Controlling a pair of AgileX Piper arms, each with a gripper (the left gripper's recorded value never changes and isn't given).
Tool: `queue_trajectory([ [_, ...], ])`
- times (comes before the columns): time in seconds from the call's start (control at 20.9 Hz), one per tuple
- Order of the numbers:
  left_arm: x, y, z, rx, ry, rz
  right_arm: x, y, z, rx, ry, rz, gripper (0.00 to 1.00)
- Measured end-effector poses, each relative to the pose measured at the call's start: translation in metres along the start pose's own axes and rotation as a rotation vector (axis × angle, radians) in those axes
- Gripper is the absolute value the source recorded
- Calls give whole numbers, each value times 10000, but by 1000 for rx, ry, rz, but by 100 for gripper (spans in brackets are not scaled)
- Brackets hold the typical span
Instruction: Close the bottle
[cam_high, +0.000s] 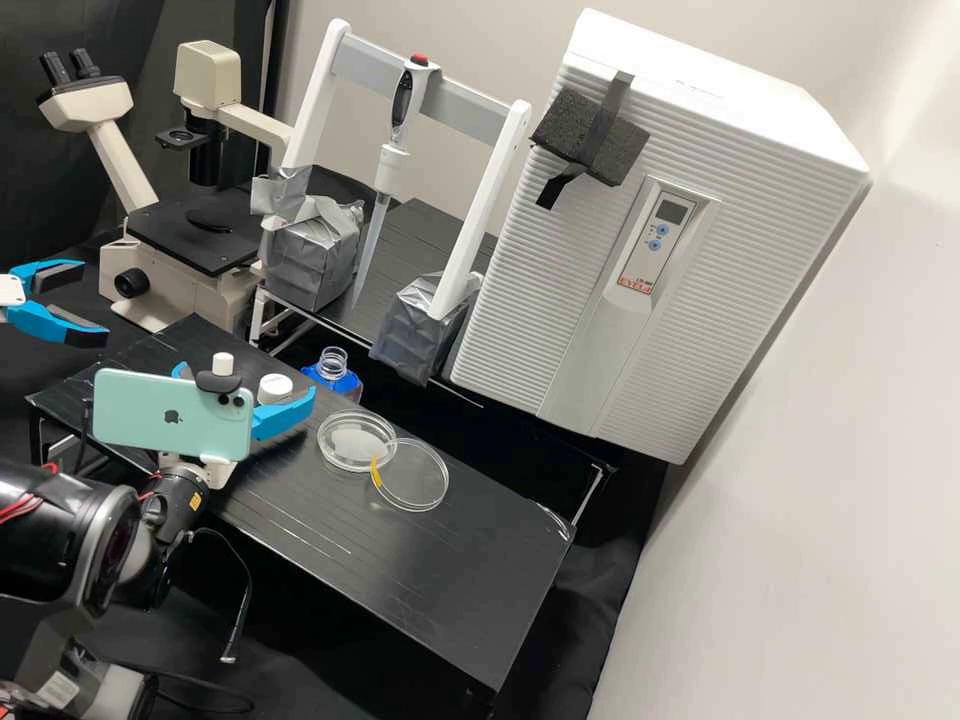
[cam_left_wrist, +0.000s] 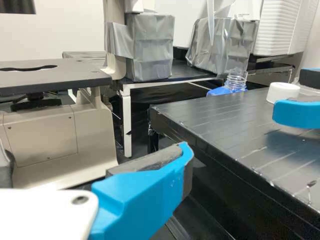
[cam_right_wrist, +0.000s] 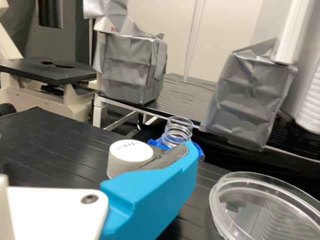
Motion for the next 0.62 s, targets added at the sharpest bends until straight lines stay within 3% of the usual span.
queue_trajectory([
  [0.19, 0, 0, 0, 0, 0, 0, 41, -12, 25, 3, -21, -20, 0],
  [0.38, 0, 0, 0, 0, 0, 0, 71, -4, 14, -1, -13, -23, 0],
  [0.62, 9, 15, -5, 4, -1, 4, 78, 5, 29, 21, -24, -23, 0],
])
